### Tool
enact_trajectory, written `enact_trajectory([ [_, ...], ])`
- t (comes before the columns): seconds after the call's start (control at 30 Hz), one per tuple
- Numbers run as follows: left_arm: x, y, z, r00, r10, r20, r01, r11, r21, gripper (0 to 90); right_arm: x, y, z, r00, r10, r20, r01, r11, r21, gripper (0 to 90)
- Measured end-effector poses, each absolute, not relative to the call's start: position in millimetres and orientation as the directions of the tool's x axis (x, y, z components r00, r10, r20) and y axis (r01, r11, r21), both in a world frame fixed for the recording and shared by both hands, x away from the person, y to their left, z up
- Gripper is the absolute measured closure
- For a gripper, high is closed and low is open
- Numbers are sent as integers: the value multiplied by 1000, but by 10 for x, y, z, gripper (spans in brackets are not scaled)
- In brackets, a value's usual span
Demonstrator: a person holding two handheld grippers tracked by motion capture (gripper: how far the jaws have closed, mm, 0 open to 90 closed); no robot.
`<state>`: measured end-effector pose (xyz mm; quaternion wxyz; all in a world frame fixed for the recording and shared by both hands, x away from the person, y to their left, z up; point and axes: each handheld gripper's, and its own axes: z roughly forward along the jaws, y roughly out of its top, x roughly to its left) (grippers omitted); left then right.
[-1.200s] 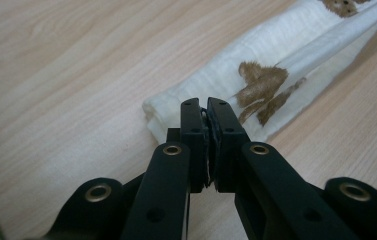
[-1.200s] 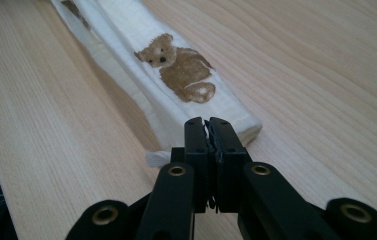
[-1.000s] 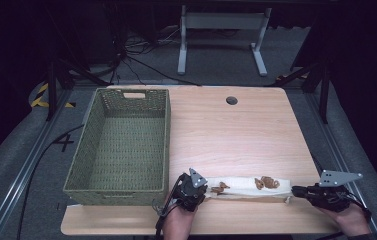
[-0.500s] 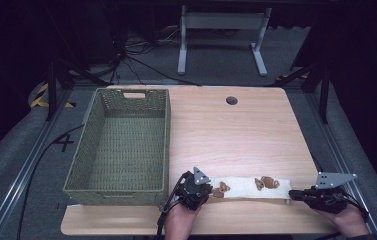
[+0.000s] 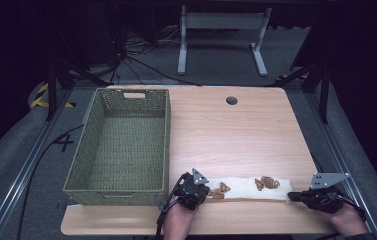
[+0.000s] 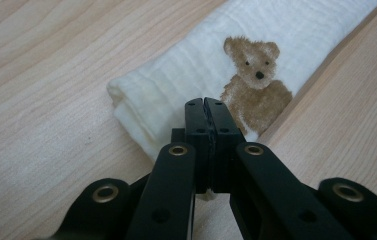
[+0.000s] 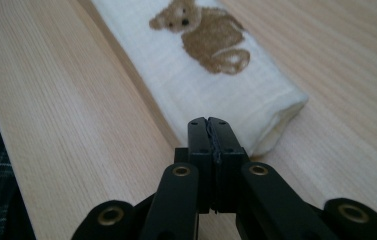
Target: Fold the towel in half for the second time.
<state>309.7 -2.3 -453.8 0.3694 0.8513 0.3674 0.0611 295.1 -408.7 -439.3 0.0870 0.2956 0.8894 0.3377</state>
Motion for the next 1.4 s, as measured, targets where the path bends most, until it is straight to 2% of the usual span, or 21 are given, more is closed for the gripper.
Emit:
enact_trajectory([
  [0.4, 3326, -265, -4281, 791, 600, -118, 498, -520, 694, 898, 3083, -3761, -4280, -836, 546, 54, 419, 572, 705, 894],
  [0.77, 3654, -432, -4383, 833, 532, -152, 488, -575, 656, 898, 3155, -3566, -4321, -852, 518, 75, 404, 560, 723, 895],
  [0.97, 3738, -537, -4435, 881, 468, -67, 407, -680, 609, 898, 3153, -3449, -4390, -866, 493, 83, 402, 589, 701, 895],
  [1.13, 3726, -574, -4483, 898, 435, -66, 386, -708, 592, 898, 3150, -3366, -4476, -873, 482, 72, 402, 628, 666, 895],
  [1.4, 3702, -582, -4481, 898, 439, -41, 379, -721, 581, 898, 3171, -3341, -4512, -876, 480, 57, 397, 647, 651, 896],
])
